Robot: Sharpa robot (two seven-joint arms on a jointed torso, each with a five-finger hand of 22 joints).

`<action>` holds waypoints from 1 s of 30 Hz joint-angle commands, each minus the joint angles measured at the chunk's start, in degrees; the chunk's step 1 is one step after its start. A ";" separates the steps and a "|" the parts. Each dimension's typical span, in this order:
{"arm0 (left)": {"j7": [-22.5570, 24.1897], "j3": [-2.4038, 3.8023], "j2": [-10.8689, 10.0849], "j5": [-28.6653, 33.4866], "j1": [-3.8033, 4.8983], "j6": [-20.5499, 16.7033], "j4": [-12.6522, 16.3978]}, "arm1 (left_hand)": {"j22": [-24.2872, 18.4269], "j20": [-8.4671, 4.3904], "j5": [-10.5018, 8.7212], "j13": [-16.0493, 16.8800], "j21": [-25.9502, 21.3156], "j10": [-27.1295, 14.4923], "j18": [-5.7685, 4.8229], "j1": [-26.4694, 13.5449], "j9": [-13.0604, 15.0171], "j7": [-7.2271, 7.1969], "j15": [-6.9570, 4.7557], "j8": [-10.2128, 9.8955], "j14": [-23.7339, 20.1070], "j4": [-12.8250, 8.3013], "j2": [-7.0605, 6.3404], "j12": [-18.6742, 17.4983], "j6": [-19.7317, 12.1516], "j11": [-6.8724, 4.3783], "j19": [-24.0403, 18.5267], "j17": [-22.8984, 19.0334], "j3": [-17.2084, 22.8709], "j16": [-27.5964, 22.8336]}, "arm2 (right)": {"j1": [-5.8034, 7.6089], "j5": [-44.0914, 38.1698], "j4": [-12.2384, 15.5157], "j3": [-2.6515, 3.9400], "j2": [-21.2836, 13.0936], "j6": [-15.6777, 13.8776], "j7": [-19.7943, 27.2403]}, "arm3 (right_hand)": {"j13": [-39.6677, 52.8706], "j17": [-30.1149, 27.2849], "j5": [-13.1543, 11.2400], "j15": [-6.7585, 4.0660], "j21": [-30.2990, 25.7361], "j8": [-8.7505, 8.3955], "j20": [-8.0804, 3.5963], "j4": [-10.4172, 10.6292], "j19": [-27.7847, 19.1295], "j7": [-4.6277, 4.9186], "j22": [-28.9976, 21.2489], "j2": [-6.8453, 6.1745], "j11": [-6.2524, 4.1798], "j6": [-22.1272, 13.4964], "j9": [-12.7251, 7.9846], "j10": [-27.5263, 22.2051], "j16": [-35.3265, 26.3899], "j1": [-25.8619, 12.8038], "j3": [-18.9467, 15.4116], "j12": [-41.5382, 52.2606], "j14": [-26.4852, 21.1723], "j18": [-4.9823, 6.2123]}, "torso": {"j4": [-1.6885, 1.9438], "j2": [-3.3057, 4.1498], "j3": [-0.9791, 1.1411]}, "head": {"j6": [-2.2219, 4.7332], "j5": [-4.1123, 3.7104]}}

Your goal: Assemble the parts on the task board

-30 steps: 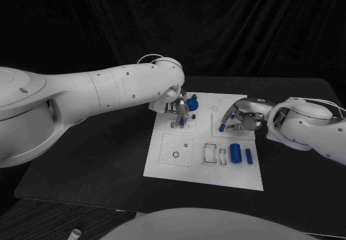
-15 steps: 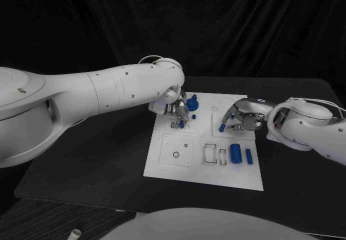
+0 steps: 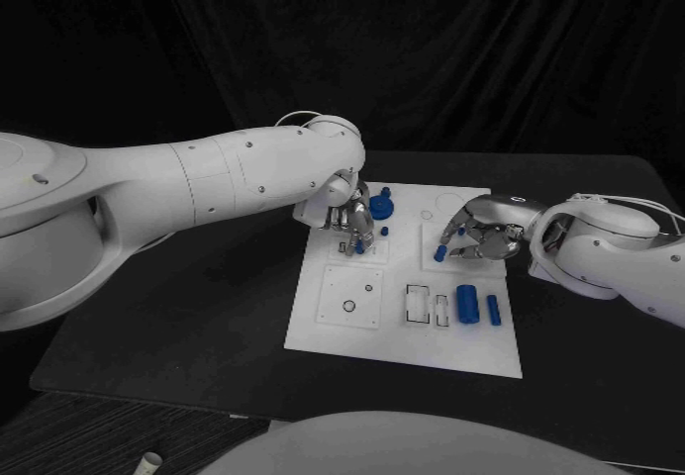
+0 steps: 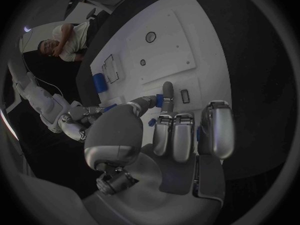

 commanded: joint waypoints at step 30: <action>-3.91 -0.22 0.92 3.54 -0.40 0.76 -2.68 | 11.20 0.29 -2.06 15.06 -0.75 5.58 1.11 3.26 -1.22 -1.11 0.24 -1.46 6.05 -5.37 4.60 0.15 1.58 0.14 1.65 15.10 7.12 0.15 | -0.15 -0.34 0.21 0.03 -0.12 1.14 -1.89 | -0.18 5.47 1.05 0.17 -1.40 -0.27 -0.14 -0.81 -1.13 -0.18 9.98 0.10 -0.22 -0.32 -0.32 -1.05 -0.71 0.92 1.12 -1.03 2.38 0.62 | -0.03 -0.03 0.07 | -0.01 0.08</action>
